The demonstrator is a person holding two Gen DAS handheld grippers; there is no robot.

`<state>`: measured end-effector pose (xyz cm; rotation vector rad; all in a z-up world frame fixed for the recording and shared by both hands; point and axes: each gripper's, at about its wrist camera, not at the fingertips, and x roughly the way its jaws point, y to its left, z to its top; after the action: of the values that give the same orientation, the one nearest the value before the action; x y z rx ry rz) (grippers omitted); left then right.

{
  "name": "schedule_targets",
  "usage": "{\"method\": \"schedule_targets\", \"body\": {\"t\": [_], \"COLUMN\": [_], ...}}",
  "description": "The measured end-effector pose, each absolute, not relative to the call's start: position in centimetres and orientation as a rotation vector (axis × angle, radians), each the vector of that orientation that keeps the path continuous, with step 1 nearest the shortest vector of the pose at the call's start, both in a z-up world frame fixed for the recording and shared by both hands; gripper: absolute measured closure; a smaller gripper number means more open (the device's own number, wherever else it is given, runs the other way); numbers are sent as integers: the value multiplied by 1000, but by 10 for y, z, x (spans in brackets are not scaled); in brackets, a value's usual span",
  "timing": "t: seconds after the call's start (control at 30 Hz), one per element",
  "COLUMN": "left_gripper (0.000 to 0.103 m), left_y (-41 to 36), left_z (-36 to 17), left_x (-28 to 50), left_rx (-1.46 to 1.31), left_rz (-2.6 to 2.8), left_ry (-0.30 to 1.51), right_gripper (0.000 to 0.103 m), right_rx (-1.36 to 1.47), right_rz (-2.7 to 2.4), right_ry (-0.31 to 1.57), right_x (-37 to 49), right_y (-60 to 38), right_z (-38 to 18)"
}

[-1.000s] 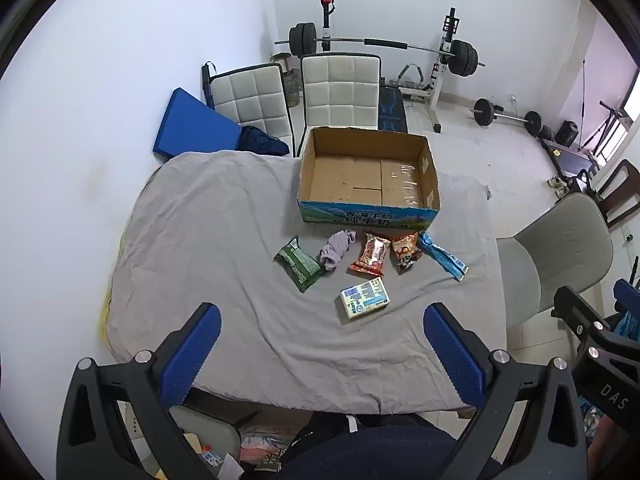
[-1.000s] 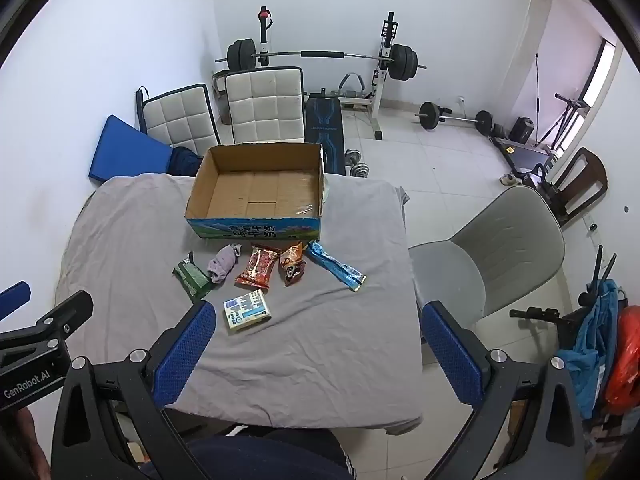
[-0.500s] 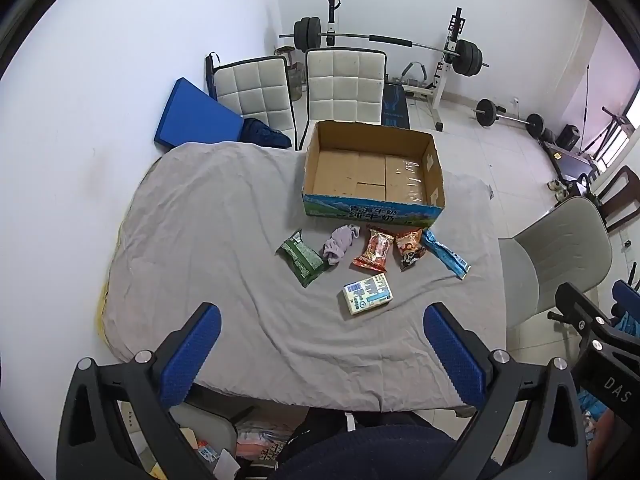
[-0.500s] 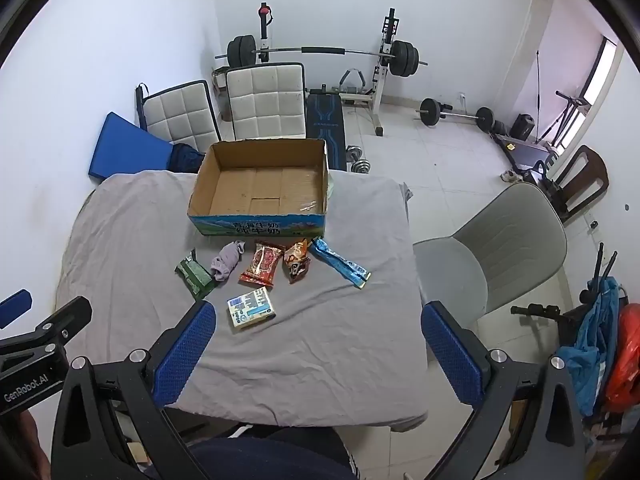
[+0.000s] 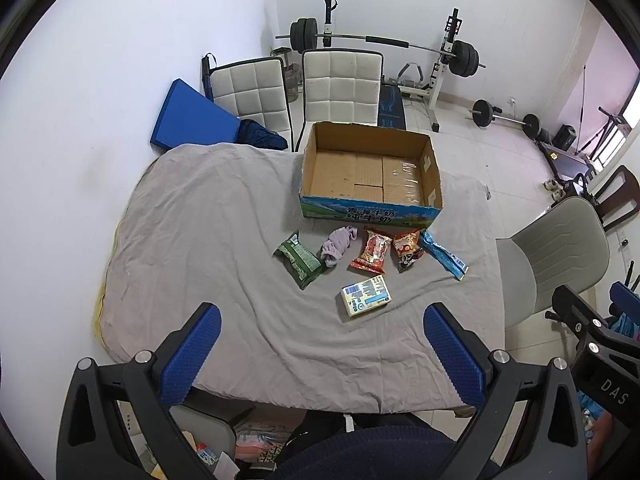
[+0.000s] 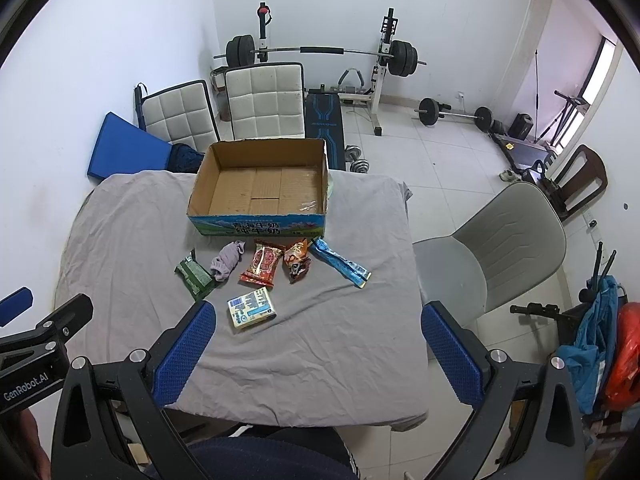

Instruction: Organize soft objects

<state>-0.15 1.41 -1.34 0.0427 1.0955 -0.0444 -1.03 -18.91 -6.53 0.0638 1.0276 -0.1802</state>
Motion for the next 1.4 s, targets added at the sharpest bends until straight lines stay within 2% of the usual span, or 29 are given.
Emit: {"method": "schedule_targets", "body": {"t": [1.4], "left_gripper": [0], "left_y": [13], "left_z": [-1], "left_x": [8], "left_rx": [33], "left_rz": [-49], "left_ry": [1083], "right_gripper": [0], "right_rx": [76], "right_rz": [-167], "right_ry": [1013], "right_x": [-6], "right_y": [-197], "right_z": [-62]}}
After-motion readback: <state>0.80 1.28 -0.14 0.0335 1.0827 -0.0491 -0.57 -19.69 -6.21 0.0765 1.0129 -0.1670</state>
